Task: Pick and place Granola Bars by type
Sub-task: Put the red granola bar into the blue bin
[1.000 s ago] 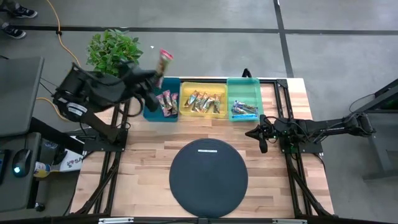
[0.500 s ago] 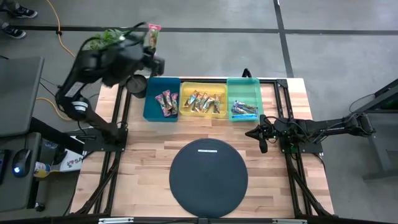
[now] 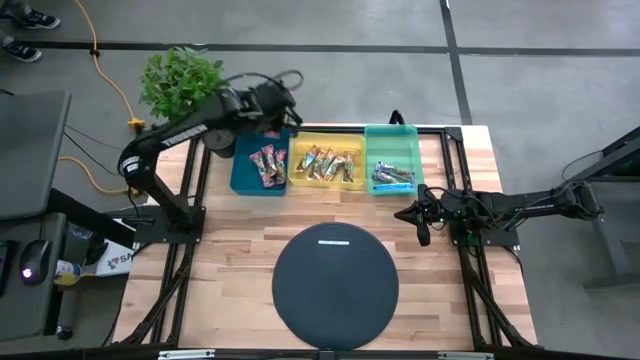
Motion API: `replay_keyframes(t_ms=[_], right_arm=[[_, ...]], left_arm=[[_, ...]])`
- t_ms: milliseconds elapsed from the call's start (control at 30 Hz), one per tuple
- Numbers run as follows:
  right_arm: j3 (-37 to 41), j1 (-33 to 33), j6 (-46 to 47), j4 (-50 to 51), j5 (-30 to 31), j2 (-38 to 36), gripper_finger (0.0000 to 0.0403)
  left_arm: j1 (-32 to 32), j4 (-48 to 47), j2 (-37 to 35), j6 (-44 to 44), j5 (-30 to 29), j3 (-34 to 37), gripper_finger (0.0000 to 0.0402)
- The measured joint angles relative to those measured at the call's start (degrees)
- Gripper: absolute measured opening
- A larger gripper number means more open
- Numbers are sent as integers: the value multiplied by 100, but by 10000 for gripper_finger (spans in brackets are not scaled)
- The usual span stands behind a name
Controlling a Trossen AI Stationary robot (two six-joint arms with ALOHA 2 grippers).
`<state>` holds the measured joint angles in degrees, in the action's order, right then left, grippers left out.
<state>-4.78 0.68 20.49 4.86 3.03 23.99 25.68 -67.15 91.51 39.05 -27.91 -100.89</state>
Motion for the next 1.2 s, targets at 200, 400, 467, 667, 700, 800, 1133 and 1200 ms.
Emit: replay_keyframes(t_ms=[200,400,467,667,700,800,1133,1200], right_arm=[[0,1,0,0,0,0,0],[0,0,0,0,0,0,0],[0,1,0,0,0,0,0],[0,1,0,0,0,0,0],[0,0,0,0,0,0,0],[0,-1,0,0,0,0,0],[0,-1,0,0,0,0,0],[0,0,0,0,0,0,0]], left_arm=[[-7,730,6,477,367,1414,62],[-18,1329,6,936,581,2415,62],[-16,1435,6,1038,613,2623,62],[-16,1732,-1,1385,645,3228,62],[-16,1870,-1,1407,696,3352,62],[-16,2250,-1,1456,819,3713,62],[-14,2629,-1,1528,761,4191,62],[-14,2673,-1,1528,763,4224,62]])
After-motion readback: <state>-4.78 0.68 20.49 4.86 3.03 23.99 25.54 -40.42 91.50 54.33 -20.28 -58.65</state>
